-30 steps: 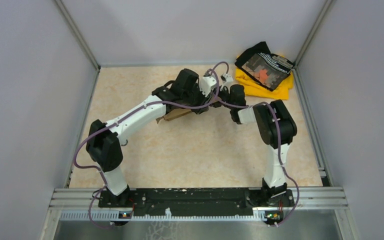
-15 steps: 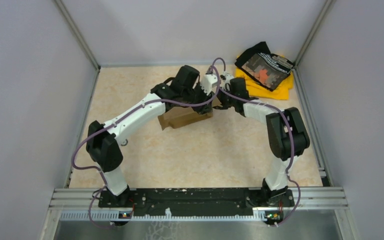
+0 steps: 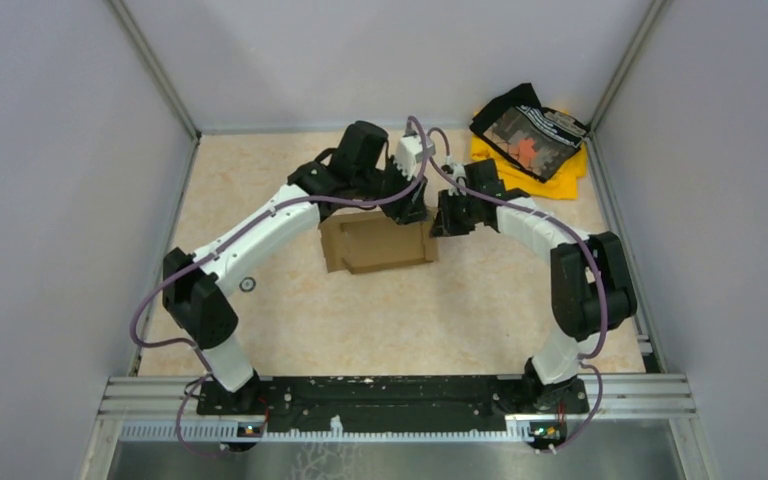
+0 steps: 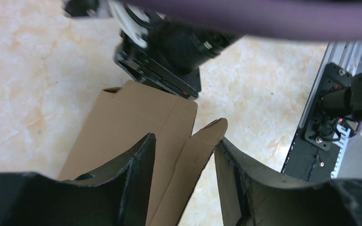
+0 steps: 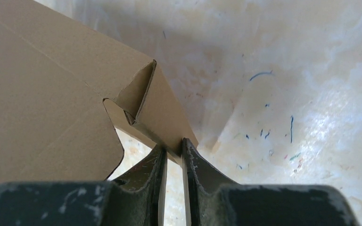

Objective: Fold the paper box

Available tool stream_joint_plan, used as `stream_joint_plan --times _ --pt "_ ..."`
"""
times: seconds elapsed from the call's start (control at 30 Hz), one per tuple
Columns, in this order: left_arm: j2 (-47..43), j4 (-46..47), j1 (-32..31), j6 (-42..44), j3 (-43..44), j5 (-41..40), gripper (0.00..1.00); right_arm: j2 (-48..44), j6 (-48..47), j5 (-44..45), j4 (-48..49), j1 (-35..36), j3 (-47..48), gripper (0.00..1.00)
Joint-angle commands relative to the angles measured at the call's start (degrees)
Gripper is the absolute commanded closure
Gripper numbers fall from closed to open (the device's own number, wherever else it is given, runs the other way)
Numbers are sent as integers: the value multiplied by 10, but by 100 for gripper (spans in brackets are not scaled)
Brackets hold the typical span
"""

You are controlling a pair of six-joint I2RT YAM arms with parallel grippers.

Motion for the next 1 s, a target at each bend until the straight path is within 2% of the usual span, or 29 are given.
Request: stream_joint_plan --times 0.0,0.17,0.4,0.53,0.73,0.97 --pt "-18 13 32 -25 46 26 45 -5 -40 16 -73 9 26 84" --pt "-32 16 77 -63 52 21 45 15 -59 61 -116 10 45 85" --pt "-52 37 130 -119 25 0 44 25 -59 124 -117 10 51 85" --pt "-49 31 143 -130 1 -24 44 24 -53 140 -86 11 33 85" --pt "-63 62 156 -145 -60 -16 45 19 -55 169 -26 25 -19 86" --pt "-72 73 157 -139 -99 -17 46 12 -77 217 39 69 -69 84"
